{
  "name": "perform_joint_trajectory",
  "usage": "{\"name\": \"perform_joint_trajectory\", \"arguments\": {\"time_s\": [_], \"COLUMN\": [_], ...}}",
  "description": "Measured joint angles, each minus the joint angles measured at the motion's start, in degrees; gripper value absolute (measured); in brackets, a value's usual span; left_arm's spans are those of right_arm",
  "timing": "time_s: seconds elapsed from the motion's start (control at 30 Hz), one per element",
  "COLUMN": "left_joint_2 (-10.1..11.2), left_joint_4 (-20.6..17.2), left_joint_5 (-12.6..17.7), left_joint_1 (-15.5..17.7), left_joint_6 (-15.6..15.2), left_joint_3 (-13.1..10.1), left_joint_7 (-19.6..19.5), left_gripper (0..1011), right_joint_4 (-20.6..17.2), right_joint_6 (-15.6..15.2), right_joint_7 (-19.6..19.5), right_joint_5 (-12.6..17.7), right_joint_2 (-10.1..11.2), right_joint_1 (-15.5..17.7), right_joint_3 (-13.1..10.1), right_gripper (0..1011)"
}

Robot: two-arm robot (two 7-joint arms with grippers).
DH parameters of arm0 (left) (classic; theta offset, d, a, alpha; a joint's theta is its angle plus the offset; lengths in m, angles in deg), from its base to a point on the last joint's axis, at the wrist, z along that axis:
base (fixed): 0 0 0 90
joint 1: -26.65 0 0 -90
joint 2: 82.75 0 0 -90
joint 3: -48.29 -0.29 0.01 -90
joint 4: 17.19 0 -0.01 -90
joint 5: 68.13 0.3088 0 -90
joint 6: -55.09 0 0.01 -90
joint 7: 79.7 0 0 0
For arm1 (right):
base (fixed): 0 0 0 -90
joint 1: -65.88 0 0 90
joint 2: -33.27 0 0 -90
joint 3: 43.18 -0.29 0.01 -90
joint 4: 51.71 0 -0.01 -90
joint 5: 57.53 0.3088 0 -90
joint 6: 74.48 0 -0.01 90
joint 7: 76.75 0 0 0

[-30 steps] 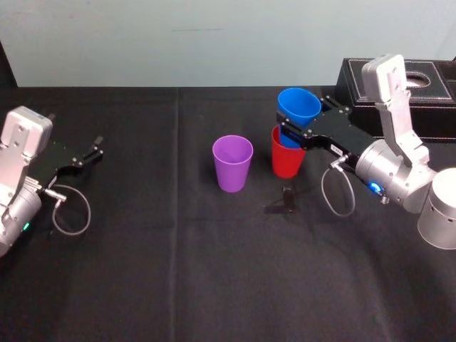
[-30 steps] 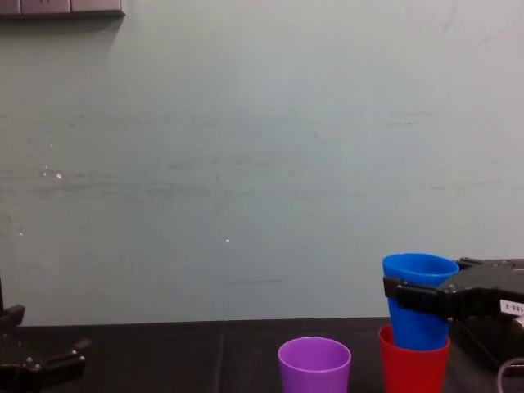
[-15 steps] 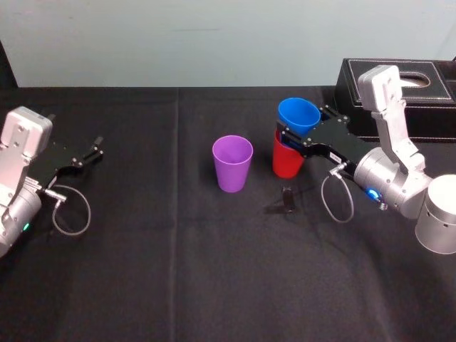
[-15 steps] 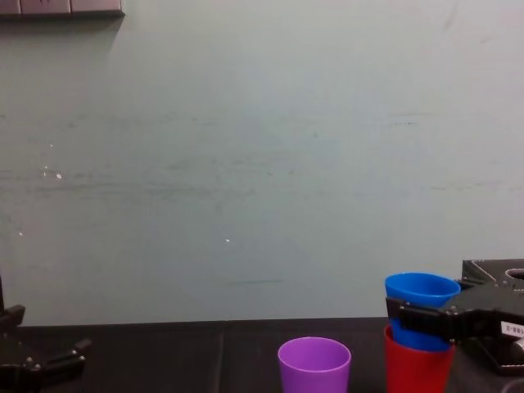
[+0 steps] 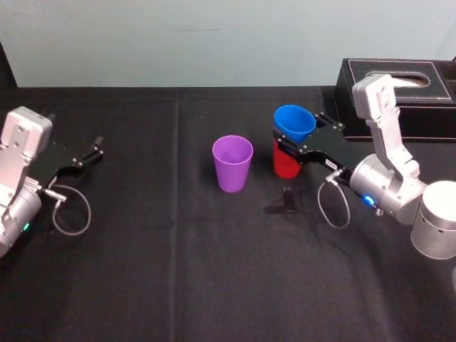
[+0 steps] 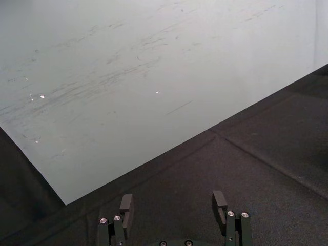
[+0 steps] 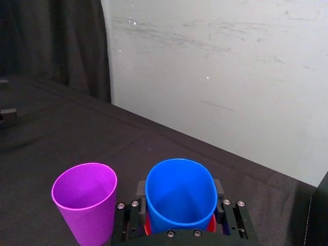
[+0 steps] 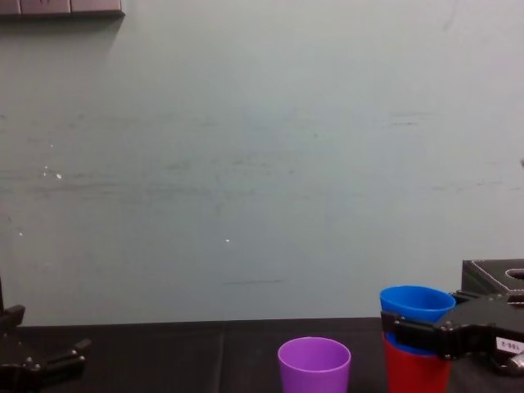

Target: Stack the three plastic cups sequentially using one hand.

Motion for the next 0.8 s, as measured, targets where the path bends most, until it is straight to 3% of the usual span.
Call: {"name": "perform_joint_trajectory", "arguments": {"time_s": [0.63, 0.8], "left_joint_2": [0.0, 0.0], "left_joint_4": [0.0, 0.0], "left_joint_5": [0.0, 0.0], "left_joint_1": [0.0, 0.0], "left_joint_6": [0.0, 0.0], "left_joint_3": [0.0, 0.0], "left_joint_7": [0.0, 0.0], "left_gripper": [1005, 1005], "right_joint_4": [0.5, 0.4], "right_joint_6": [0.6, 0.5], "right_joint_7": [0.1, 0.1], "right_joint_5": [-0.4, -0.4], "right_joint_2": [-0.1, -0.1], "right_joint_1": [0.1, 0.1], "right_joint_3": [0.1, 0.1], "right_gripper": [726, 828]}}
